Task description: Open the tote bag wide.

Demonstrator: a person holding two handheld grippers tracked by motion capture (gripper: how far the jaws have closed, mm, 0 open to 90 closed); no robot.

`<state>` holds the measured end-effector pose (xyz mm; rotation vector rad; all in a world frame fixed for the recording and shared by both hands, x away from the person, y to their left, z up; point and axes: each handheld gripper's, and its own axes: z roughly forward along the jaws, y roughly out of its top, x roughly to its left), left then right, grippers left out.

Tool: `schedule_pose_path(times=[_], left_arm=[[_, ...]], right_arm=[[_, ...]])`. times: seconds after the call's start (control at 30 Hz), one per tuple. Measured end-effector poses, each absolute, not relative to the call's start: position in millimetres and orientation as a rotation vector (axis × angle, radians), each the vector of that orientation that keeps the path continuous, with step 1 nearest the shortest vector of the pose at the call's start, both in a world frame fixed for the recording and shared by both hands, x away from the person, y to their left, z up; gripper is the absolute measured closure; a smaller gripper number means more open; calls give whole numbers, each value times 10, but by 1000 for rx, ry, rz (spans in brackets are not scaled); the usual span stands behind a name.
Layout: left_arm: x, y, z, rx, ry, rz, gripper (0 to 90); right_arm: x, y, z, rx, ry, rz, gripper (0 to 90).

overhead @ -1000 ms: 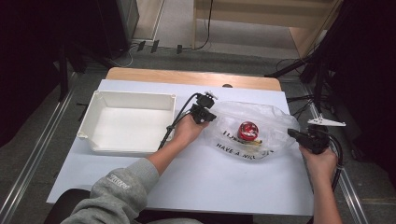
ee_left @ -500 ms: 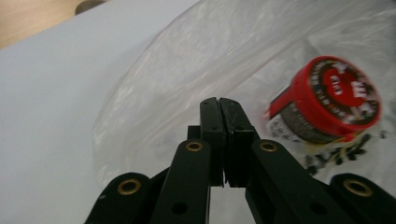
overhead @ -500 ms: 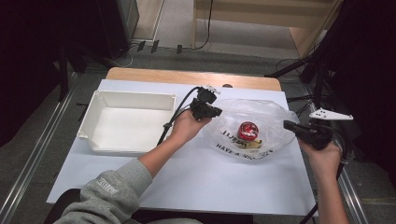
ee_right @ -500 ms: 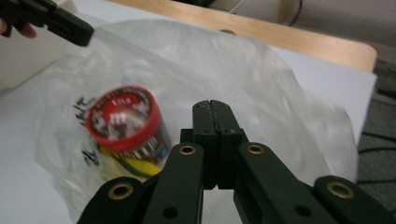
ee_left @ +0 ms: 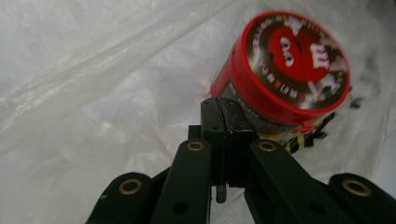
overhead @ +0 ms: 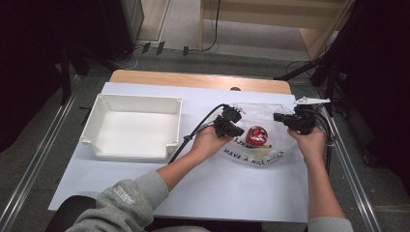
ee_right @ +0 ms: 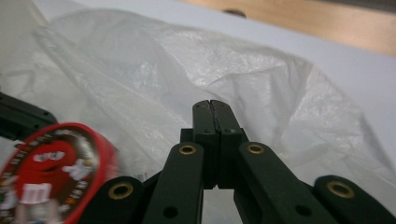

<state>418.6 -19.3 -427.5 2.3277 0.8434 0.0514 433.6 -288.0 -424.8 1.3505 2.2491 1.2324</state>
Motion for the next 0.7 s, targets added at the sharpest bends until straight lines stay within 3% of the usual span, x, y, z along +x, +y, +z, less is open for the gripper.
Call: schedule_pose_path(times=[0.17, 0.7], left_arm=[[4140, -194, -4398, 2350, 847, 44, 900], [3803, -49, -4588, 2377, 804, -10, 900]], right_arm=[[4426, -2894, -4471, 1394, 2303, 1179, 900], [4569, -2790, -4711, 1464, 2337, 1038, 900]])
